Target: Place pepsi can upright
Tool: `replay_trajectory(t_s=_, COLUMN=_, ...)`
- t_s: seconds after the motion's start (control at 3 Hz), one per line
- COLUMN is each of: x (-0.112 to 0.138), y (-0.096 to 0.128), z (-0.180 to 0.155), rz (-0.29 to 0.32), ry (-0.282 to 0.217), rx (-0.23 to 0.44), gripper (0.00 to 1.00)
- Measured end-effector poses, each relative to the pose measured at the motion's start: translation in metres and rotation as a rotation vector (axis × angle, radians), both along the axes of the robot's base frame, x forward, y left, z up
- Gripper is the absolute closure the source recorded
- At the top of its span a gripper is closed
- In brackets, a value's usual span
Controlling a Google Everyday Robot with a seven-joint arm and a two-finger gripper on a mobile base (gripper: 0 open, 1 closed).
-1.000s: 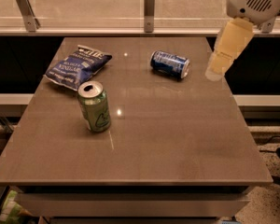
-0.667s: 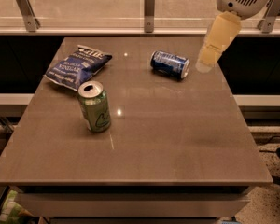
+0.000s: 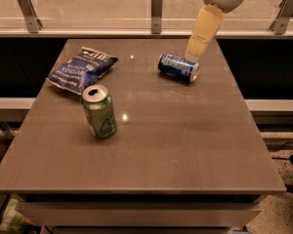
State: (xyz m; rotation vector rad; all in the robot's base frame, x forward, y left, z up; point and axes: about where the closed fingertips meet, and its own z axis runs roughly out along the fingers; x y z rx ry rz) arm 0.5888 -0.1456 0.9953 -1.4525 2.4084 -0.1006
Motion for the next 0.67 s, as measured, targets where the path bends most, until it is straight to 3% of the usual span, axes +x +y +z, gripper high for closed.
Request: replay_trajectory(t_s=0.67, x=0.045, y=0.008, z=-0.023, rz=-0.107, ry=0.036, rx=-0.026, gripper=0.00)
